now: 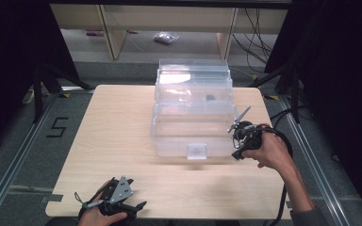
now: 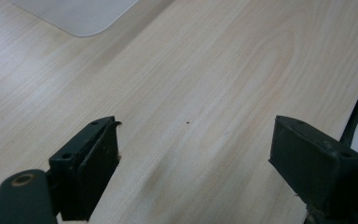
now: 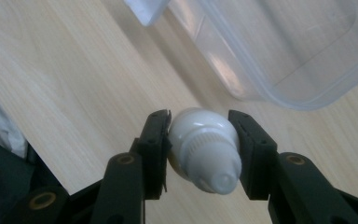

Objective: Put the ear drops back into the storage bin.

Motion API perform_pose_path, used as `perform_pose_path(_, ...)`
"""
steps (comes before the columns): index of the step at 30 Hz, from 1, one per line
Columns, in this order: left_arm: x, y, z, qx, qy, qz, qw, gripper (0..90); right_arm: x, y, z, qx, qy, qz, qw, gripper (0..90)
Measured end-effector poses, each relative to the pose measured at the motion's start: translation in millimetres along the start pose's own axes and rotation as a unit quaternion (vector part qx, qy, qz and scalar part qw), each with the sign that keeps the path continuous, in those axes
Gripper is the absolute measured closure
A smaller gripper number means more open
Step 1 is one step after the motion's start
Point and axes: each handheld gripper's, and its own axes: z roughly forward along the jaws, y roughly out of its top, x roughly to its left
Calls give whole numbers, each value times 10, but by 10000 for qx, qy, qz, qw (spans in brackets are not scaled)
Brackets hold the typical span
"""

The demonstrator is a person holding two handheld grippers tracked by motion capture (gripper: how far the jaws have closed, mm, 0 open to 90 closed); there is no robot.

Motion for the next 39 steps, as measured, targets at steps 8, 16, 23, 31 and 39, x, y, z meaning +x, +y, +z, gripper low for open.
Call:
perform_pose_path(8, 3, -1, 7, -54, -34, -35, 10000, 150, -49, 147, -166, -67, -86, -36, 9999, 601)
perform_pose_path(16, 4, -3, 6, 29, 84, 12, 10000, 150, -164, 339, -192, -106, -85, -16, 9999, 601)
perform_pose_path(23, 10, 0, 4, 29, 86, 44, 9999, 150, -271, 460, -116, -76, 8, 91, 9999, 601)
perform_pose_path(31, -1, -2, 0, 25, 42, -6, 10000, 150, -396, 545, -3, -9, 39, 206, 9998, 601)
perform_pose_path(39, 2, -2, 2, 10, 38, -30, 10000, 150, -507, 664, 153, 69, 111, 299, 9995, 601)
